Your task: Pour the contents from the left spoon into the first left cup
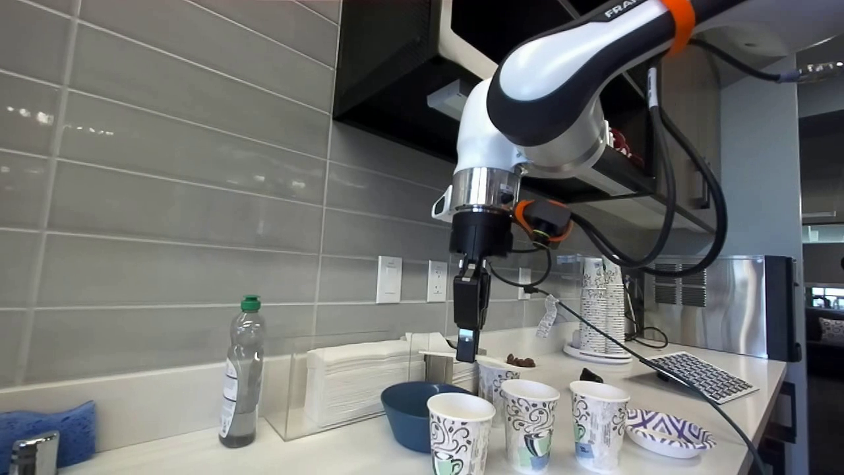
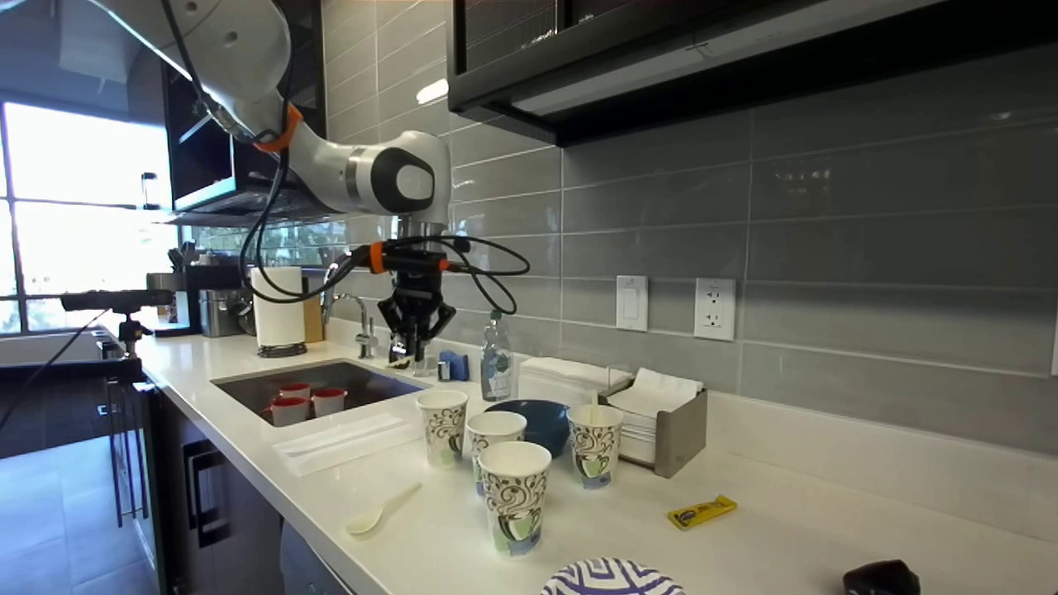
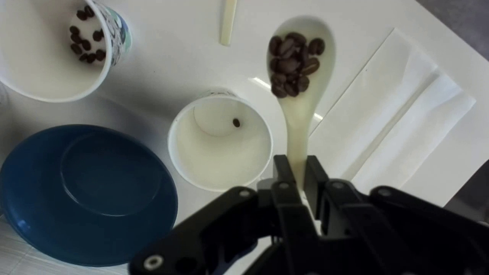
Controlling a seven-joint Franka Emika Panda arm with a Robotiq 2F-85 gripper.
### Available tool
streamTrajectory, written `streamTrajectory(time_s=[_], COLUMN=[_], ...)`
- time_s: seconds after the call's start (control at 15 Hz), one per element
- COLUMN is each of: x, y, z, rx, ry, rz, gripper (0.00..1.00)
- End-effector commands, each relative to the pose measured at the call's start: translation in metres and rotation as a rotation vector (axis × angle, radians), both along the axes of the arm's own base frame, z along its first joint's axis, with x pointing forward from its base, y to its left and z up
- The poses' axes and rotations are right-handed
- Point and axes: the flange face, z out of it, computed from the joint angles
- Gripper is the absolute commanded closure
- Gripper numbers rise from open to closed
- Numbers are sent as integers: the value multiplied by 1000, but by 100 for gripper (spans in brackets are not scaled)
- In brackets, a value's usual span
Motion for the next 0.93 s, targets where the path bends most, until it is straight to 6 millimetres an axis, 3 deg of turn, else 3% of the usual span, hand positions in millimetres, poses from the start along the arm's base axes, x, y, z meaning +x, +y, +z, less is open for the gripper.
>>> streamTrajectory(time_s=[0.0,0.4,0.87], x=[30,47,38], y=[7,13,12], z=[-9,-22,-31], rx=[32,43,69], ry=[-13,-74,-174], rz=[23,25,77], gripper=[97,97,97])
